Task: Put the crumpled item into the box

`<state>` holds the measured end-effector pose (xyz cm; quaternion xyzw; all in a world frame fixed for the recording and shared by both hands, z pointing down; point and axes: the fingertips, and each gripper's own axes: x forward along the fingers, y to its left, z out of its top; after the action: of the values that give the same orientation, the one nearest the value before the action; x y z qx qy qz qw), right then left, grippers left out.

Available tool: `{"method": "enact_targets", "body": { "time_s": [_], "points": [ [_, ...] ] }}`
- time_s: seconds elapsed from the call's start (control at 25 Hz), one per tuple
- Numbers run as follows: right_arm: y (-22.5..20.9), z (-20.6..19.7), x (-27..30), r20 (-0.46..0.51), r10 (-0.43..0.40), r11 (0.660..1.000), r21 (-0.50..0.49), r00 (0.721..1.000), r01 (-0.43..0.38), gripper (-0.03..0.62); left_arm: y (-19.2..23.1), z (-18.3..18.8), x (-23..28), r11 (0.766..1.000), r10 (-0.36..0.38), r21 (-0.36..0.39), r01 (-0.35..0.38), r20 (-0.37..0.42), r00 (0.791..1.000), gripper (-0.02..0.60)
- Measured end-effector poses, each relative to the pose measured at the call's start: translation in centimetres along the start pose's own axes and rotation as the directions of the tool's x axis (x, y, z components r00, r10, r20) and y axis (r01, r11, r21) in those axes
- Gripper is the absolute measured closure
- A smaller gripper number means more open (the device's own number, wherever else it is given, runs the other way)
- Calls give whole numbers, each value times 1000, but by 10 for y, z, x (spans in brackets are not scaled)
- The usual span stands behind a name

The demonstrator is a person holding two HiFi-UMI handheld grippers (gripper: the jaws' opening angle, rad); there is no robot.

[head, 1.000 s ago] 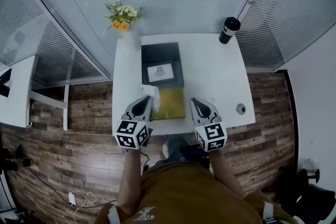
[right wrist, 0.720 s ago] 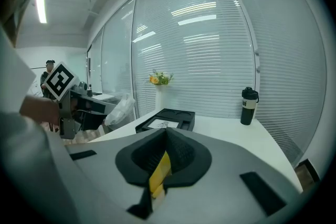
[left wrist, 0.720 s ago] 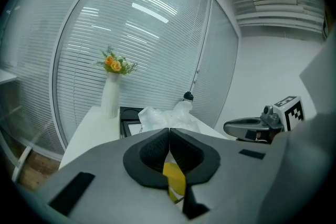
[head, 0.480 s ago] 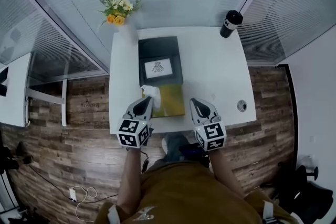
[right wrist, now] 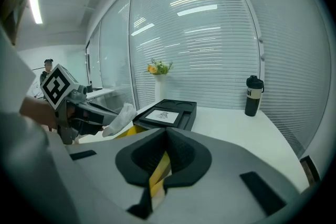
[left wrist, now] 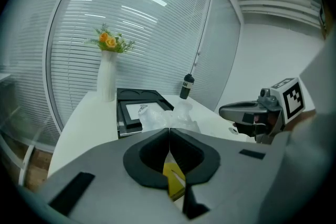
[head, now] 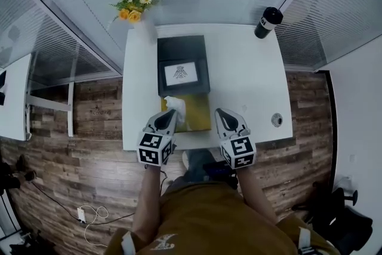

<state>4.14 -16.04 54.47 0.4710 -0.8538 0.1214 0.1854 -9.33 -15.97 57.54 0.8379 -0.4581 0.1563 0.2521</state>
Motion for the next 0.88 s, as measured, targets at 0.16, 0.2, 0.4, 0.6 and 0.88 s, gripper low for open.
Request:
{"method": "enact_targets", "body": {
  "time_s": [0.16, 0.2, 0.4, 0.6, 0.88],
  "points": [
    [-2, -6, 5, -18, 1, 1000, 5, 1000, -1, 582, -1, -8, 8, 1000, -15, -2, 15, -35, 999, 552],
    [-3, -8, 6, -23, 1, 1000, 7, 1000, -1, 582, -1, -10, 10, 1000, -18, -2, 18, -44, 999, 552],
    [-8, -17, 11, -44, -1, 1000, 19, 999, 2, 582, -3, -17, 20, 1000, -27, 9, 28, -79, 997, 552],
    [-12, -21, 18, -53, -2, 999, 37, 999, 4, 582, -3, -25, 30, 999, -35, 20, 37, -132, 991, 552],
    [-23, -24, 23, -65, -11, 999, 51, 998, 15, 582, -3, -37, 48, 998, -44, 28, 51, -196, 980, 552]
  ]
}}
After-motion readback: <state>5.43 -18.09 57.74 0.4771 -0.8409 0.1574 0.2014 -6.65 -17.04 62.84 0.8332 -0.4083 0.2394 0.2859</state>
